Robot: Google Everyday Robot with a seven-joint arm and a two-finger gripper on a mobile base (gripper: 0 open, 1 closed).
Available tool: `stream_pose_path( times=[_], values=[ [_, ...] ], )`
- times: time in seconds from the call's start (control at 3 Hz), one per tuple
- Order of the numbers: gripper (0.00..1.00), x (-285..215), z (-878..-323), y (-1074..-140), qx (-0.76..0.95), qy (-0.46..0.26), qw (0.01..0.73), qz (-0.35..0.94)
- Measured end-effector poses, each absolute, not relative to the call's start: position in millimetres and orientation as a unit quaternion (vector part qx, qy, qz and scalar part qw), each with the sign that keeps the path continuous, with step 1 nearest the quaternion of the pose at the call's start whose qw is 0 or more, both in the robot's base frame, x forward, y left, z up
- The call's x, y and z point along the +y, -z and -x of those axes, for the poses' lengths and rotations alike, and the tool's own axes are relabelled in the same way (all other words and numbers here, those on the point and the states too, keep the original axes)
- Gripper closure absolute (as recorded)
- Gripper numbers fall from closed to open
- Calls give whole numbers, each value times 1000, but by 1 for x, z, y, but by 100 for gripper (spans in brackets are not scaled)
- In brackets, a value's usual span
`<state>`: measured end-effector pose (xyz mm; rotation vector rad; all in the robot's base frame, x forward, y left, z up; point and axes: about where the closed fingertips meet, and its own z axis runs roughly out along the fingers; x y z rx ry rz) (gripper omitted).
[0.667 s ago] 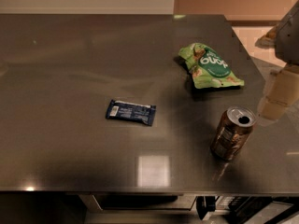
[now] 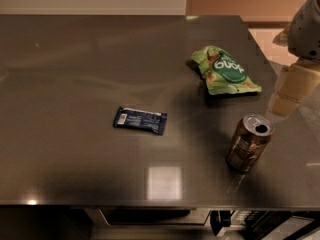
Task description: Move green rice chip bag near rxbar blueberry
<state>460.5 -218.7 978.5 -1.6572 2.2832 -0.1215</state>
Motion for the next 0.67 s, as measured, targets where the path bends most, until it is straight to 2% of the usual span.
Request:
stream_pose_path(
  times=[0.67],
  values=[
    [0,-239,-537,-962,856,37,156,491]
  ],
)
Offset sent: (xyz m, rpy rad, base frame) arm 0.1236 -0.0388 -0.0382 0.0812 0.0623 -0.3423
